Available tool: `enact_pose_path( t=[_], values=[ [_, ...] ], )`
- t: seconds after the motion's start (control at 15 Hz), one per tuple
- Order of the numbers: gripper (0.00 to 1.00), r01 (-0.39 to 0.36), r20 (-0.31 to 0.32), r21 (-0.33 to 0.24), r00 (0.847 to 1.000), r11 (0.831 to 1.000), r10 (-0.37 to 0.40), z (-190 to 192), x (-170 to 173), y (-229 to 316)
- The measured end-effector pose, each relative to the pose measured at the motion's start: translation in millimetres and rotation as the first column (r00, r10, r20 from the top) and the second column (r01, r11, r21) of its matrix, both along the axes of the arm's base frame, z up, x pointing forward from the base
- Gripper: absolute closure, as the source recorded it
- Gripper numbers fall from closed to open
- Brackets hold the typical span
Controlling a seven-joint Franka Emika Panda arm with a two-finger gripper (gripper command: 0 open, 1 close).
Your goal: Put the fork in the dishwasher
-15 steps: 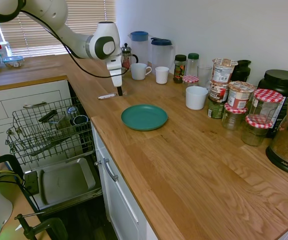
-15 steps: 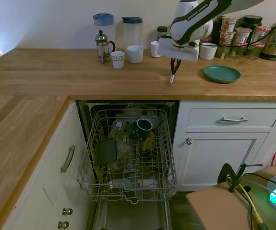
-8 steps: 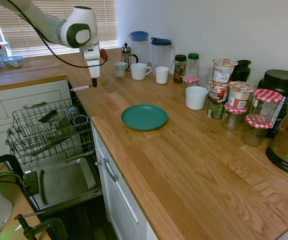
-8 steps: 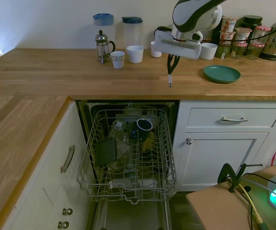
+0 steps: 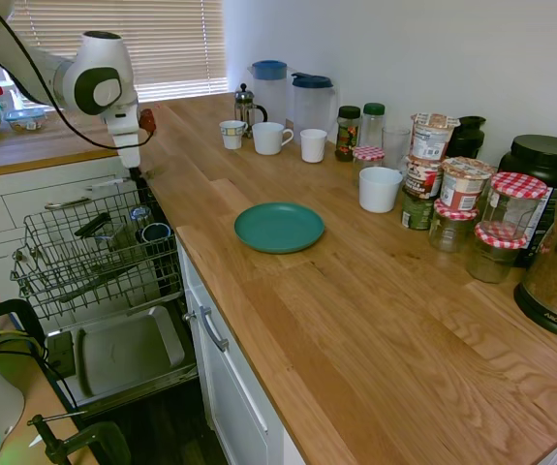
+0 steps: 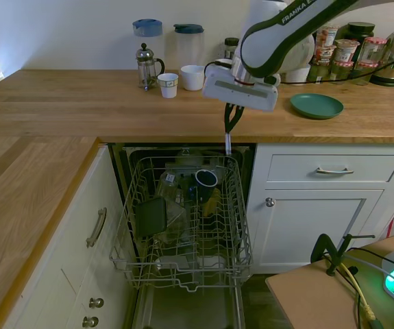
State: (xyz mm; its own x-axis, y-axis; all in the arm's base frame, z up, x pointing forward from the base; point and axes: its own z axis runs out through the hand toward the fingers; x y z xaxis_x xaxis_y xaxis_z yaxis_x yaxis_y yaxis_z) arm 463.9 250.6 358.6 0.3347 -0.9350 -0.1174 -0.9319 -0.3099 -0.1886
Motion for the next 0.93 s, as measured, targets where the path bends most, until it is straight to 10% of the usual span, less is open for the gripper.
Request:
enact_pose_path(
  t=[0.93],
  values=[
    [1.00,-0.041,-0.036,-0.048,0.999,0.998,0.039,-111,-128,86]
  ],
)
